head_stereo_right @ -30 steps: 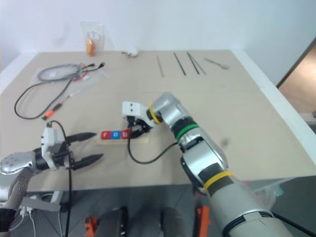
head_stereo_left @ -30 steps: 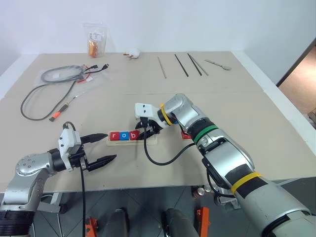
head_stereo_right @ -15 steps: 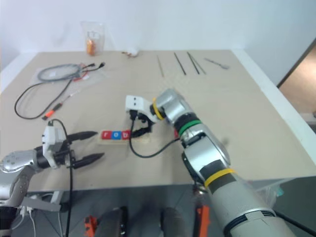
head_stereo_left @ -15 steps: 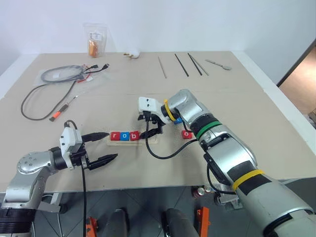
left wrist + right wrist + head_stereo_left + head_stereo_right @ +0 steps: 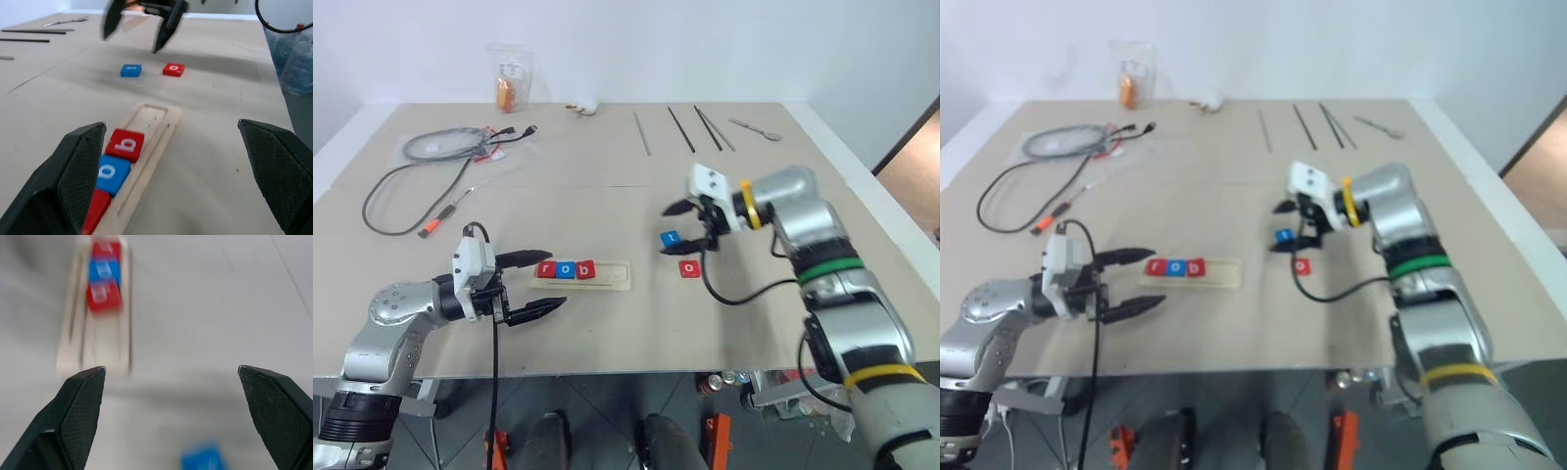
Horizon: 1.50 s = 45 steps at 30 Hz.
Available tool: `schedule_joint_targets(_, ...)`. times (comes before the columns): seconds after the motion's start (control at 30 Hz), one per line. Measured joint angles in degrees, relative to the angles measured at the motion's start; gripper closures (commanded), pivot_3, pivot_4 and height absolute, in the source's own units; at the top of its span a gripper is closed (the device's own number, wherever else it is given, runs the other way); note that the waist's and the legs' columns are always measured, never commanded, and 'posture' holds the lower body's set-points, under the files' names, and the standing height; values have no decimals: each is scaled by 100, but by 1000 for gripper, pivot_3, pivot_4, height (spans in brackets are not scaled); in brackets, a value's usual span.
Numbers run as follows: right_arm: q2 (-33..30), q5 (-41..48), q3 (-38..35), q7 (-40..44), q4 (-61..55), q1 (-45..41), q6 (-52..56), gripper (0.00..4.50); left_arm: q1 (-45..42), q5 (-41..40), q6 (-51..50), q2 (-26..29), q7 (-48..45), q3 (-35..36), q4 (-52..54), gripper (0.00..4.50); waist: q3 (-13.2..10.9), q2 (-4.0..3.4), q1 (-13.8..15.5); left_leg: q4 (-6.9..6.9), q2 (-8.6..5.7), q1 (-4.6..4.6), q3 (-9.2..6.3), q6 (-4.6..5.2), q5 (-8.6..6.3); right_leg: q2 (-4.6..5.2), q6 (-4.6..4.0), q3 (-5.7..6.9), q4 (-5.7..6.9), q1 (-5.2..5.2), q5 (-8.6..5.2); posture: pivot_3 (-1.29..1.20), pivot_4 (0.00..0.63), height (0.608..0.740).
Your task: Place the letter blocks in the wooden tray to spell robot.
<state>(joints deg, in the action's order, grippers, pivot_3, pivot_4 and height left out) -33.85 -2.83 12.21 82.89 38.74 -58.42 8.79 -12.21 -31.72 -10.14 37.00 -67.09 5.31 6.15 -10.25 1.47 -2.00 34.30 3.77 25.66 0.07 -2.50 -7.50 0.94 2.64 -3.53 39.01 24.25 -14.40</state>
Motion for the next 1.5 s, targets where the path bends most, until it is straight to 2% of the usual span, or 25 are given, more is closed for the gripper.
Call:
schedule_joint_targets(0.13, -565, 199, -154, 18, -892, 822, 398, 21, -147, -79, -126, -29, -71, -60, -6, 0, -2, -3, -77, -2, 3, -8, -1, 3, -3, -8, 29, -5, 3, 5, -15, 0, 150, 740)
schedule_joint_targets(0.3, -738, 379, -288, -217, -1378, 1240, 639, 21, -426, -87, -167, -35, -178, -107, -155, 0, -3, -5, -99, 2, 6, -25, -6, 5, -2, -20, 3, -12, 5, -3, -12, 0, 150, 740)
schedule_joint_targets(0.73, -589, 587, -282, -686, -1385, 1417, 784, 21, -657, -73, -271, -61, -370, -309, -445, 0, -5, -1, -79, 13, 4, -25, 8, 1, 0, -23, 10, -37, 3, -4, -6, 0, 150, 740)
schedule_joint_targets(1.4, -425, 593, -130, -765, -964, 1494, 611, 21, -642, -94, -526, -63, -470, -439, -195, 0, -5, 0, -74, 14, 4, -25, 6, 1, 1, -24, 11, -40, 3, -6, -5, 0, 150, 740)
schedule_joint_targets(1.5, -357, 600, -137, -830, -906, 1491, 588, 817, -645, -87, -524, -63, -470, -440, -198, 0, -5, 0, -76, 14, 4, -25, 6, 1, 1, -25, 11, -40, 3, -6, -5, 0, 150, 740)
